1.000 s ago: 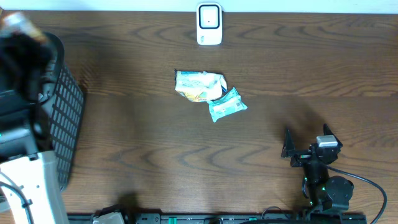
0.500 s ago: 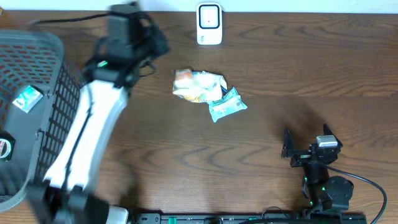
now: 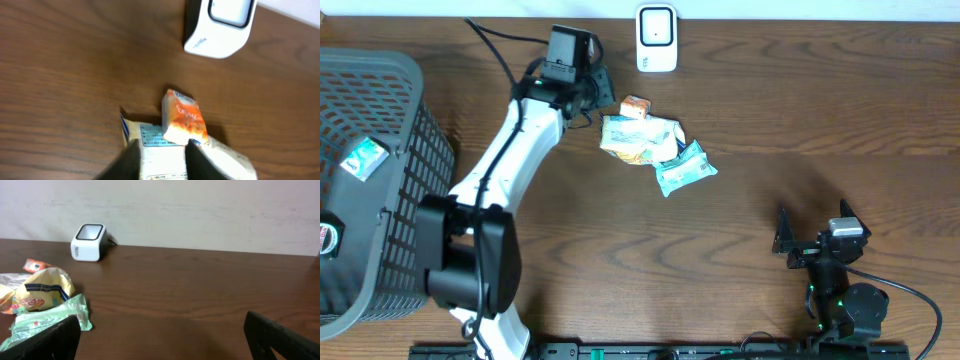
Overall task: Scan the item barcode
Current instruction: 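Lift the orange tissue box out and place it behind the bag, then lower the left gripper into the basket toward the green Kleenex box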
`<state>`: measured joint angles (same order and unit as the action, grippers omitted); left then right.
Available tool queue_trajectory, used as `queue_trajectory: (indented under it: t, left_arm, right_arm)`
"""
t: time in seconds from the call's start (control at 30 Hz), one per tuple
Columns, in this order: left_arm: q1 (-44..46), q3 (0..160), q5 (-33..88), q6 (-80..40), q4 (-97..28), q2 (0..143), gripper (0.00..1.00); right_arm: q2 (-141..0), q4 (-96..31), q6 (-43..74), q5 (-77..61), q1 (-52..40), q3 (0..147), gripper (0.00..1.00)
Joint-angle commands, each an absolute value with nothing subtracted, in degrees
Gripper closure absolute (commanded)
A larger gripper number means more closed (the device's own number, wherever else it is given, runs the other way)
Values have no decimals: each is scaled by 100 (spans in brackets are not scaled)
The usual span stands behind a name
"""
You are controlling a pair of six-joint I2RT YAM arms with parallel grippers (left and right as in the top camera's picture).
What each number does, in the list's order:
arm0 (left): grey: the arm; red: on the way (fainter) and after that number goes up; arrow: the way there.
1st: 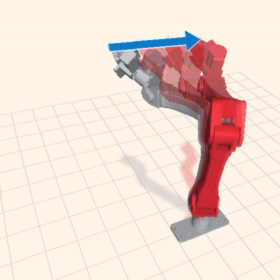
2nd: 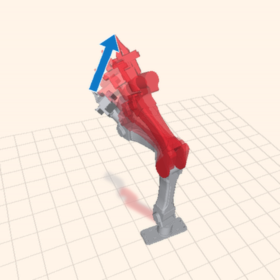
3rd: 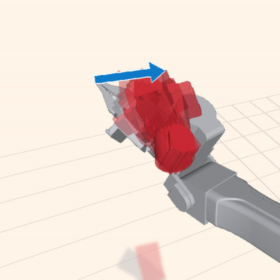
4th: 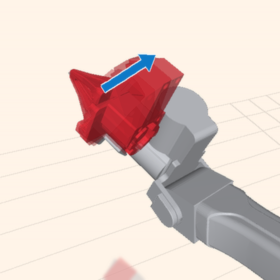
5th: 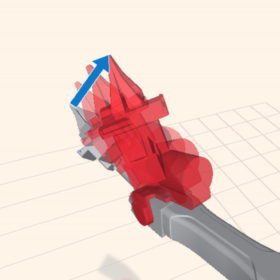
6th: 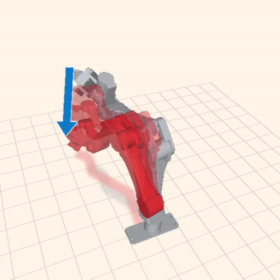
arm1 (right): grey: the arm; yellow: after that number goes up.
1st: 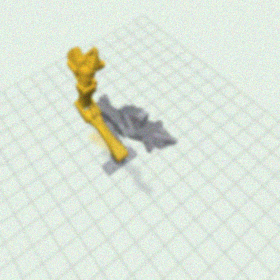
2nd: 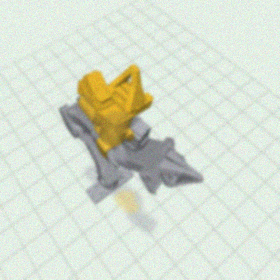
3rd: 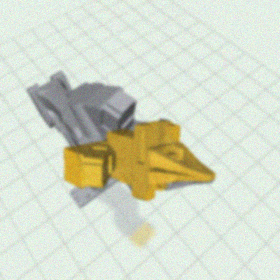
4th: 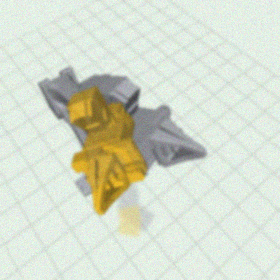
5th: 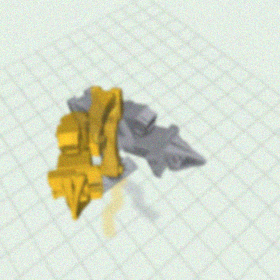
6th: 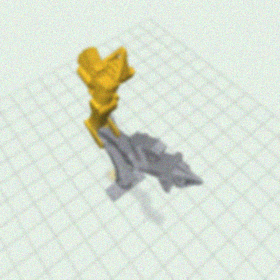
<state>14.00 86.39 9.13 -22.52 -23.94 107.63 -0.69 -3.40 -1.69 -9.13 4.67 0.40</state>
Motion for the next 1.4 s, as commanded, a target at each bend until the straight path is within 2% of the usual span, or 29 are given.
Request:
queue_trajectory:
  t: [0.0,0.1,0.2,0.33,0.53,0.73,1.2,1.37]
  left_arm:
    - [1066,8735,937,-1734,-2392,10112,61]
    - [661,8735,770,-1739,-2427,9579,57]
    - [137,8735,438,-1739,-2534,8971,48]
    - [-908,8735,-158,-1739,-2786,8112,38]
    - [-2641,8735,-1341,-1352,-3304,7649,37]
    - [-3548,8733,-1404,-1149,-3898,8342,37]
    - [-3756,8724,-1356,1636,-3402,10890,36]
    - [-3754,8722,-499,2405,-3444,11437,31]
  right_arm:
    - [-32,-366,-89,-893,495,36,1]
    - [-32,-366,-89,-893,495,36,1]
    - [-32,-366,-89,-893,495,36,1]
    - [-32,-366,-89,-893,495,36,1]
    - [-32,-366,-89,-893,495,36,1]
    - [-32,-366,-89,-893,495,36,1]
    - [-32,-366,-89,-893,495,36,1]
    - [-32,-366,-91,-893,495,36,1]
